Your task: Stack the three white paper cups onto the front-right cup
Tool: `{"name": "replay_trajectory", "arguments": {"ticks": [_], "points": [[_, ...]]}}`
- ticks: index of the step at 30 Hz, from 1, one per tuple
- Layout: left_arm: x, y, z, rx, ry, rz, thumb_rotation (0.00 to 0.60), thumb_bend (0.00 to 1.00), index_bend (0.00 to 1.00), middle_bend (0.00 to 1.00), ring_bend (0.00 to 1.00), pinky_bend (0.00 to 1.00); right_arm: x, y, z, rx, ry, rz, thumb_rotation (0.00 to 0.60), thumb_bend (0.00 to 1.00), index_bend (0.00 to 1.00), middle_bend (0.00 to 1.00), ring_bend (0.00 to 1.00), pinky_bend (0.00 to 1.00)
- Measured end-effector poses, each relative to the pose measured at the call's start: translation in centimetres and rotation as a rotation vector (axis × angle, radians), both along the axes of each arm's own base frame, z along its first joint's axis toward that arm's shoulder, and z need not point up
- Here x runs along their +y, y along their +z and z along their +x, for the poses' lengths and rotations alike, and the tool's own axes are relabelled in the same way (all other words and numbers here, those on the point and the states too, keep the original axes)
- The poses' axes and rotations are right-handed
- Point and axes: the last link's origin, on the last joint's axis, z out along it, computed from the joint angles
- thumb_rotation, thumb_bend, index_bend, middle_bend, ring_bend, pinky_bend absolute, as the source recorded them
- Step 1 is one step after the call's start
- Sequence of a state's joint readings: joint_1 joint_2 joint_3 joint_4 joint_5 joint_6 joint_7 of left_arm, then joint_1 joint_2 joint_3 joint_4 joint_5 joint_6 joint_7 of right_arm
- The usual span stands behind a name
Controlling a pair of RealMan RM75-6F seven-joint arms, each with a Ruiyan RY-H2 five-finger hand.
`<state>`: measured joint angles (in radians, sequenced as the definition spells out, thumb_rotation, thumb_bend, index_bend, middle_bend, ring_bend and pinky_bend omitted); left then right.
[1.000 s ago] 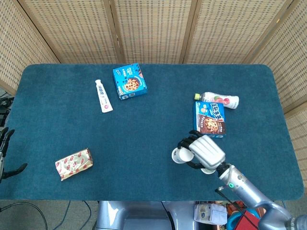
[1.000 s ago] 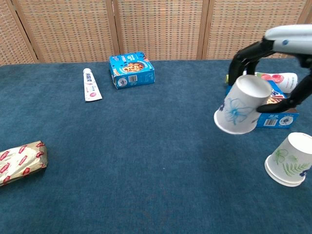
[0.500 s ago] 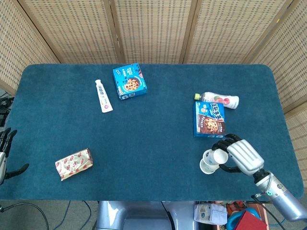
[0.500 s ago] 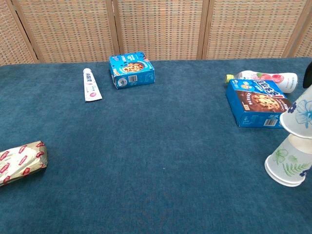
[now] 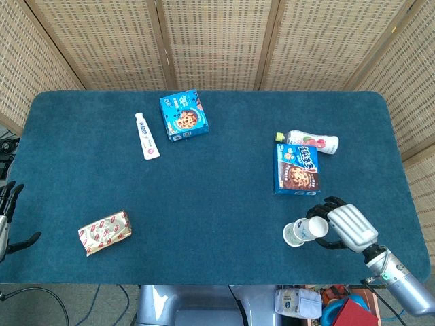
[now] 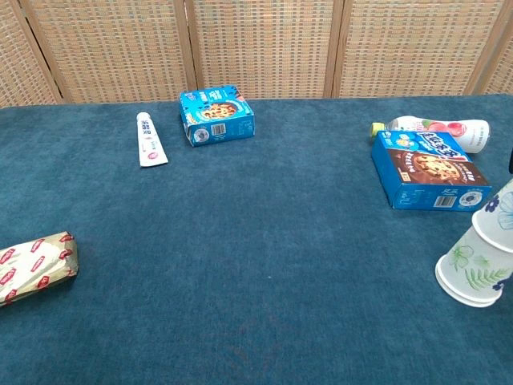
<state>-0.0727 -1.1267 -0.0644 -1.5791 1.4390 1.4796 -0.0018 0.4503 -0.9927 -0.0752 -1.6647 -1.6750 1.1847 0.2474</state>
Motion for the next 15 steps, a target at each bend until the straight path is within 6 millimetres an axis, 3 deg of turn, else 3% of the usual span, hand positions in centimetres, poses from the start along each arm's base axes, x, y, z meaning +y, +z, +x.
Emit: {"name": "replay_trajectory", "arguments": {"ticks": [8,11,12,15], "points": [[-0.09,0.05,0.01,-0.001,-0.002,0.002,0.600,0.18,0.00,0.00,0.00,0.00,0.08,-0.47,-0.41,0.001,-0.008,0.006,0.600,0.42,0.40,0.46,0.42,0.26],[-0.09,0.04,0.03,-0.001,-0.003,0.002,0.600,0.18,0.00,0.00,0.00,0.00,0.10,-0.51,-0.48,0.010,-0.005,0.008,0.600,0.27,0.30,0.26,0.31,0.24],[-0.10,0.04,0.02,-0.001,-0.003,0.002,0.600,0.18,0.00,0.00,0.00,0.00,0.14,-0.51,-0.52,0.015,-0.004,0.013,0.600,0.19,0.23,0.16,0.22,0.20],[-0.09,0.01,0.02,-0.001,-0.002,0.001,0.600,0.18,0.00,0.00,0.00,0.00,0.37,-0.44,-0.68,0.037,-0.006,0.037,0.600,0.11,0.11,0.01,0.05,0.10]]}}
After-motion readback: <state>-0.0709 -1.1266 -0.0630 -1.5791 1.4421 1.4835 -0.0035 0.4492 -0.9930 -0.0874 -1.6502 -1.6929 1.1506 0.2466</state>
